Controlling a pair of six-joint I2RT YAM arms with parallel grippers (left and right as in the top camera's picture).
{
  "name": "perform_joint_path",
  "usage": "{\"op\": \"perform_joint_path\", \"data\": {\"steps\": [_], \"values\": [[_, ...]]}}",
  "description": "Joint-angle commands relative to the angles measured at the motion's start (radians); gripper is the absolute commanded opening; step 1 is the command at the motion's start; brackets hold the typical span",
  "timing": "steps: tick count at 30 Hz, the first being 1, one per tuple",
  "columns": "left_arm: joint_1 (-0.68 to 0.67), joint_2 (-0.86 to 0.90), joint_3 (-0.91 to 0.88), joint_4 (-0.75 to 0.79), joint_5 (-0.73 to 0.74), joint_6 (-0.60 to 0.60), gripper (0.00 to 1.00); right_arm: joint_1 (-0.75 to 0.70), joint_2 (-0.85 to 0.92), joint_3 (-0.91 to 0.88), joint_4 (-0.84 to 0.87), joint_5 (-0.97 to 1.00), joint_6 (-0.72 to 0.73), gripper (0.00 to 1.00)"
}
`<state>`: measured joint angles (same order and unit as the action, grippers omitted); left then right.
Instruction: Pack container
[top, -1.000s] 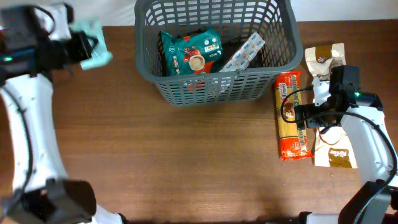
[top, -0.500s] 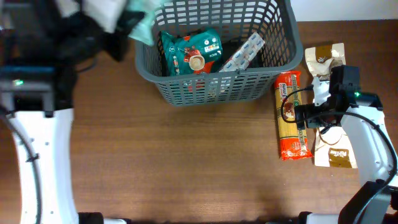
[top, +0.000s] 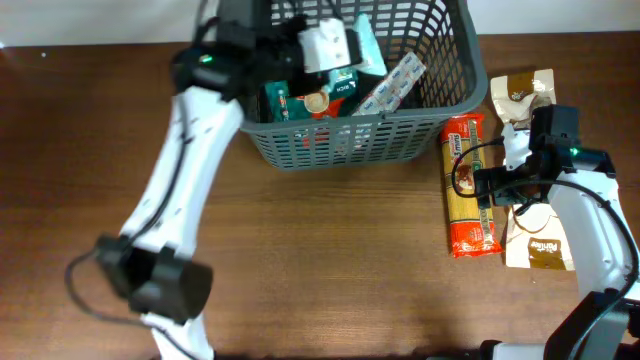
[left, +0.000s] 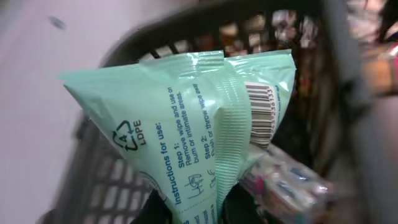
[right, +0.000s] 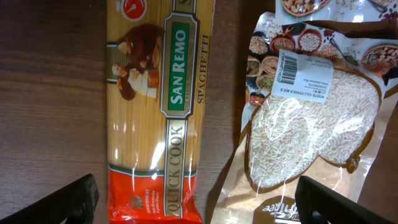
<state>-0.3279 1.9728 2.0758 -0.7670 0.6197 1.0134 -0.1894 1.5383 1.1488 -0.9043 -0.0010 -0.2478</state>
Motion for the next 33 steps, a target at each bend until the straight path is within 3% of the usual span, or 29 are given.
{"op": "perform_joint_path", "data": {"steps": [1,5,8,12,17,23,25,33], "values": [[-0.013,0.060,-0.001,0.047,0.001,0.035,0.02,-0.008,0.006,0.019,0.003,-0.010,-0.007,0.99],[-0.017,0.107,-0.001,0.068,-0.004,0.031,0.04,-0.008,0.006,0.019,0.003,-0.010,-0.007,0.99],[-0.017,0.134,-0.001,0.069,-0.076,-0.011,0.22,-0.008,0.006,0.019,0.003,-0.010,-0.007,0.99],[-0.016,0.153,-0.001,0.068,-0.182,-0.092,0.22,-0.008,0.006,0.019,0.003,-0.010,-0.007,0.99],[-0.016,0.149,0.009,0.069,-0.195,-0.127,0.27,-0.008,0.006,0.019,0.003,-0.010,-0.006,0.99],[-0.015,0.103,0.092,0.071,-0.245,-0.272,0.45,-0.008,0.006,0.019,0.003,-0.010,-0.007,0.99],[-0.015,0.073,0.118,0.069,-0.294,-0.304,0.54,-0.008,0.006,0.019,0.003,-0.010,-0.006,0.99],[-0.002,-0.125,0.141,0.018,-0.603,-0.423,0.59,-0.008,0.006,0.019,0.003,-0.010,-0.007,0.99]]}}
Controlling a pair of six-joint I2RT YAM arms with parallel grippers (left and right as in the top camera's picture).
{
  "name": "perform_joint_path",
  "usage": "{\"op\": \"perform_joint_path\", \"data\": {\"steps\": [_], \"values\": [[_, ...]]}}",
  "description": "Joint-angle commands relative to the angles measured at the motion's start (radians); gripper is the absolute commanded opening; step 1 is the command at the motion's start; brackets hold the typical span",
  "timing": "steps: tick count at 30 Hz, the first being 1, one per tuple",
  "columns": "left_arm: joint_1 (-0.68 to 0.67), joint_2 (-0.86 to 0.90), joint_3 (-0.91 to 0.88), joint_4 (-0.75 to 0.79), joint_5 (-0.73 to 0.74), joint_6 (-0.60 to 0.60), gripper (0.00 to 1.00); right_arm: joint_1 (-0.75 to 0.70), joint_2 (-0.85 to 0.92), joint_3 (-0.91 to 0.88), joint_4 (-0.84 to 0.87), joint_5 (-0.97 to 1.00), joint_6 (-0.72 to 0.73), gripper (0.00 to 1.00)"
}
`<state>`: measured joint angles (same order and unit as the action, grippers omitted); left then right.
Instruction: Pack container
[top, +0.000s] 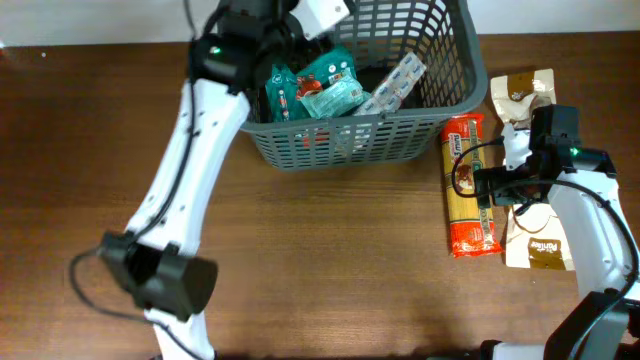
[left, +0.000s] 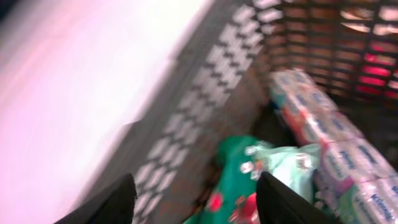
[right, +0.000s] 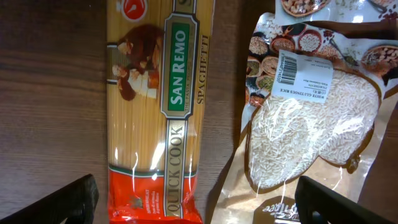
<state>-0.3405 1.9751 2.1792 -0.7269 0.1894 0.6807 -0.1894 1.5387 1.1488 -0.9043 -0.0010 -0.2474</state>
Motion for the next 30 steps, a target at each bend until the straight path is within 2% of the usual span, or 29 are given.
{"op": "perform_joint_path", "data": {"steps": [1,5,12,16,23,27,28,30], "values": [[0.019,-0.151,0.037,-0.038,-0.213,-0.109,0.59,-0.008,0.005,0.019,0.003,-0.010,-0.007,0.99],[0.090,-0.240,0.037,-0.107,-0.373,-0.253,0.63,-0.008,0.005,0.019,0.003,-0.010,-0.007,0.99],[0.296,-0.274,0.035,-0.294,-0.352,-0.515,0.63,-0.008,0.005,0.019,0.003,-0.010,-0.007,0.99],[0.372,-0.249,0.033,-0.412,-0.259,-0.535,0.59,-0.008,0.005,0.019,0.003,-0.010,-0.007,0.99],[0.440,-0.155,0.033,-0.550,-0.261,-0.534,0.60,-0.008,0.005,0.019,0.003,-0.021,-0.006,0.99],[0.469,-0.079,0.032,-0.592,-0.260,-0.534,0.83,-0.008,0.005,0.019,0.003,-0.214,-0.006,0.99],[0.475,-0.058,0.032,-0.601,-0.259,-0.534,0.99,-0.008,0.005,0.019,0.003,-0.280,-0.006,0.99],[0.481,-0.020,0.032,-0.618,-0.260,-0.534,0.99,-0.008,0.005,0.019,0.014,-0.398,-0.006,0.99]]}}
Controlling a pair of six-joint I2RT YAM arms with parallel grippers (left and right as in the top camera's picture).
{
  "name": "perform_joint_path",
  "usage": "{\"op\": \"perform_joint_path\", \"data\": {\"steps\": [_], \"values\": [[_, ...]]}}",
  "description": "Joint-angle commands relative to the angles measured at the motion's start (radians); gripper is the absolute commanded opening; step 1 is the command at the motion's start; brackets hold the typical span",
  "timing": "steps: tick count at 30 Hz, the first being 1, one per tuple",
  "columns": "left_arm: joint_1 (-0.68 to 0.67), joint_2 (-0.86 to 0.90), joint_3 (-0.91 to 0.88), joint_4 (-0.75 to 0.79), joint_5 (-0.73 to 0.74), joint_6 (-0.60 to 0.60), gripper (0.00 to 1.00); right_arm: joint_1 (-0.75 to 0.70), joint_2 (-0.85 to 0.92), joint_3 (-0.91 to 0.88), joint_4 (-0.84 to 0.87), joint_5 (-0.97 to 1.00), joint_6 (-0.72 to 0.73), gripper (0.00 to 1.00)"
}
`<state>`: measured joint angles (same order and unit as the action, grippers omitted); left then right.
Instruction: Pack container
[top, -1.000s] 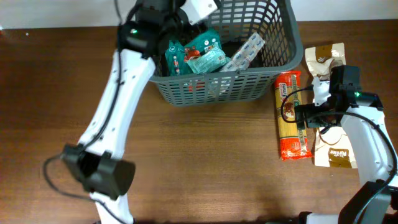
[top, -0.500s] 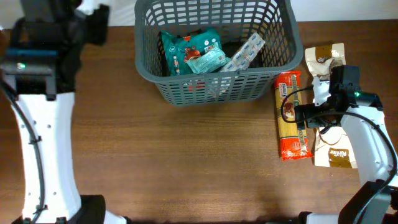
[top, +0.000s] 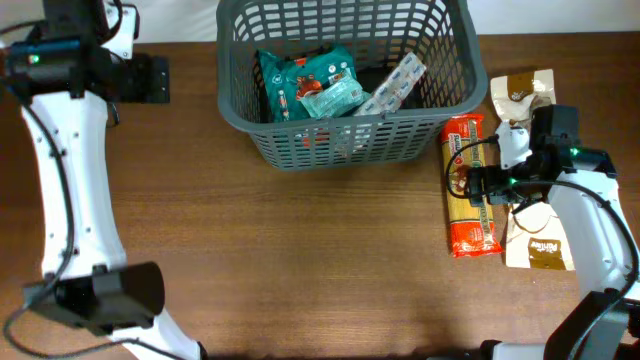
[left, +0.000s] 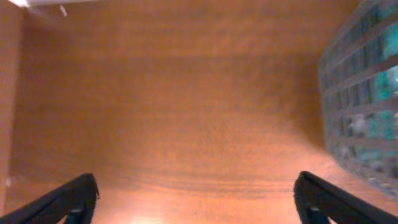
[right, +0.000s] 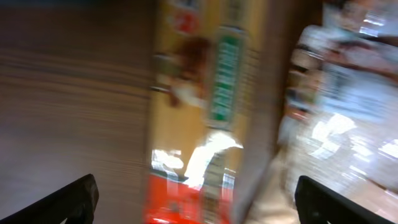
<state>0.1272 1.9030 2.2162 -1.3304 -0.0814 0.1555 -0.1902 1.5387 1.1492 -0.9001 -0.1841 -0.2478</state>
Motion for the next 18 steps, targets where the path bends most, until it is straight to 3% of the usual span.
{"op": "perform_joint_path", "data": {"steps": [1,4,9,11,15,18], "values": [[0.014,0.068,-0.005,-0.019,0.011,-0.009,0.99,-0.007,0.005,0.019,0.015,-0.259,-0.006,0.99],[0.013,0.115,-0.005,-0.025,0.011,-0.009,0.99,-0.006,0.005,0.019,0.014,-0.377,-0.006,0.99],[0.013,0.158,-0.005,-0.020,0.010,-0.008,0.99,-0.007,0.005,0.019,0.008,-0.374,0.032,0.99],[0.013,0.162,-0.005,-0.016,0.010,-0.008,0.99,-0.008,0.005,0.019,0.001,-0.304,0.042,0.99],[0.013,0.162,-0.005,-0.016,0.010,-0.009,0.99,-0.008,0.005,0.019,-0.003,-0.042,0.212,0.99],[0.013,0.162,-0.005,-0.016,0.011,-0.009,0.99,-0.008,0.005,0.019,-0.021,0.041,0.289,0.99]]}}
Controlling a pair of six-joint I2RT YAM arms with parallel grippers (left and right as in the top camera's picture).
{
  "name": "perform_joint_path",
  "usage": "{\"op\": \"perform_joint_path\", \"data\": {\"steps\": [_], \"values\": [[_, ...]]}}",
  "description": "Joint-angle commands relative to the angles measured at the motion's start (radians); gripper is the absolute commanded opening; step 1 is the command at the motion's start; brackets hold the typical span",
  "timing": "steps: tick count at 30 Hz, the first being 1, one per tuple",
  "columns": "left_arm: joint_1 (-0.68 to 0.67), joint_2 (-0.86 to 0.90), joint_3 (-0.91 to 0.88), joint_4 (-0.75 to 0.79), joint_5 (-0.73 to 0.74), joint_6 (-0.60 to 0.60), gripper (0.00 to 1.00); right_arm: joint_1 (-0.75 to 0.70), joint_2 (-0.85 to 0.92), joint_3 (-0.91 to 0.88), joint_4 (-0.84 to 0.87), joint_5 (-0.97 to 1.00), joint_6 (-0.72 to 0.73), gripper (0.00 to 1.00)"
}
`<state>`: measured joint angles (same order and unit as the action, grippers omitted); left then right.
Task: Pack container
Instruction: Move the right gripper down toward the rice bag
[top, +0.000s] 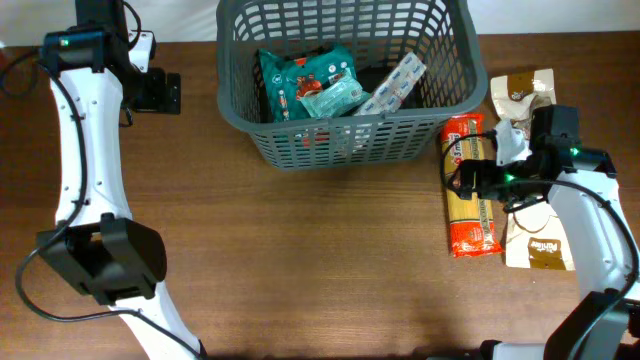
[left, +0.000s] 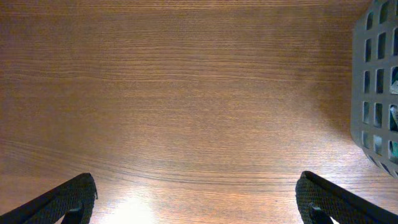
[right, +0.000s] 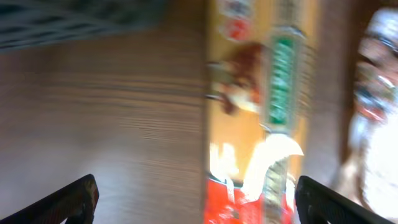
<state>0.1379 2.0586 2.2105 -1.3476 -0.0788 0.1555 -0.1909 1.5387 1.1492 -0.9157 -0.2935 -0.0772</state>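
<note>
The grey basket at the table's back holds green snack packets, a mint wipes pack and a tissue pack. My left gripper is open over bare wood left of the basket; in its wrist view the left gripper has only table between its fingers, with the basket wall at the right edge. My right gripper hangs open over the orange spaghetti pack. The blurred right wrist view shows the spaghetti right of centre between the right gripper's fingers.
A rice bag lies right of the spaghetti, seen too as the rice bag at the wrist view's edge. Another brown-and-white bag lies behind it by the basket's right side. The basket's corner shows at top left.
My left gripper has shifted a little right, nearer the basket, still open and empty. My right gripper has moved left over the spaghetti's left edge, still open.
At first my left gripper held the mint wipes pack over the basket. Then it was open and the pack lay inside on the green packets. Later it stood over bare table left of the basket. My right gripper stayed open above spaghetti and rice, then shifted left.
</note>
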Motion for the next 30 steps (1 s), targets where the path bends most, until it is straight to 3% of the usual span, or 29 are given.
{"op": "perform_joint_path", "data": {"steps": [1,9,15,21,30], "values": [[0.003,0.006,0.001,0.001,0.008,-0.009,0.99,-0.009,0.005,0.019,-0.009,0.157,0.138,0.99],[0.003,0.006,0.001,0.001,0.008,-0.009,0.99,-0.164,0.005,0.019,-0.024,0.193,0.217,0.99],[0.003,0.006,0.001,0.001,0.008,-0.009,0.99,-0.292,0.008,0.019,-0.008,0.195,0.103,0.99],[0.003,0.006,0.001,0.001,0.008,-0.009,0.99,-0.298,0.053,0.019,0.043,0.306,0.055,1.00],[0.003,0.006,0.001,0.001,0.008,-0.009,0.99,-0.287,0.207,0.019,0.070,0.261,0.055,0.96]]}}
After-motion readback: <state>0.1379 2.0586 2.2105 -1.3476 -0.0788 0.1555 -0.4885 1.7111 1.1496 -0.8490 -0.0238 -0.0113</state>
